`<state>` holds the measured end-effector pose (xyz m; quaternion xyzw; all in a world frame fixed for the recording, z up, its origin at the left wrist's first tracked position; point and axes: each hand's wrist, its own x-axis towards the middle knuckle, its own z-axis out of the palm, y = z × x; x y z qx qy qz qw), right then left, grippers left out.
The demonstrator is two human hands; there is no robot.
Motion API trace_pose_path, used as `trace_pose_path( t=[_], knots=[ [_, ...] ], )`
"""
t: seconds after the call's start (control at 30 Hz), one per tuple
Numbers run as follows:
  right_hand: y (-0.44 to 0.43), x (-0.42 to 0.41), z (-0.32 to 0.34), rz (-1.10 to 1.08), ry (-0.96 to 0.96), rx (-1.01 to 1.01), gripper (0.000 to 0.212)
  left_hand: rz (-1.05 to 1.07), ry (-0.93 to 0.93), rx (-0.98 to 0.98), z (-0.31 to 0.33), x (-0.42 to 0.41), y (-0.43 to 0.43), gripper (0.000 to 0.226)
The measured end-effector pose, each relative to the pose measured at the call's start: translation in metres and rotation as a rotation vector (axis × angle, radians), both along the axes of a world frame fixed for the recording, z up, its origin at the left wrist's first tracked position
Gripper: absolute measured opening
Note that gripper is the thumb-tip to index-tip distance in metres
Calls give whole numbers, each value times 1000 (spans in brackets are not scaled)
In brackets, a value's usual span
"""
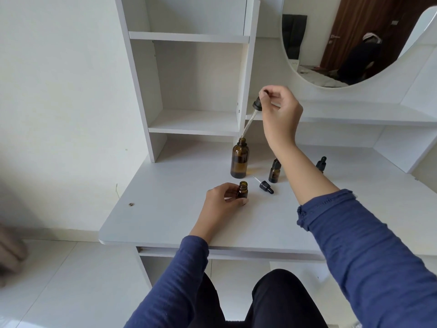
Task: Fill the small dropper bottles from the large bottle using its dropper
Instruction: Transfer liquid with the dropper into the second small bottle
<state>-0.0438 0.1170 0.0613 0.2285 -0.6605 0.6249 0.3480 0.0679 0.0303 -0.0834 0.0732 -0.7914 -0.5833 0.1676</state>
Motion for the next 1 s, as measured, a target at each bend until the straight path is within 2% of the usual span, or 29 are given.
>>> trace_pose_path(
  t=[0.33, 1.0],
  knots=[
    [-4, -10, -7, 17, -22, 25, 11, -12, 7, 35, 2, 0, 1, 23],
    [-13, -21, -49, 104, -262, 356, 11, -19, 0, 3, 4, 1, 1, 24]
  ],
)
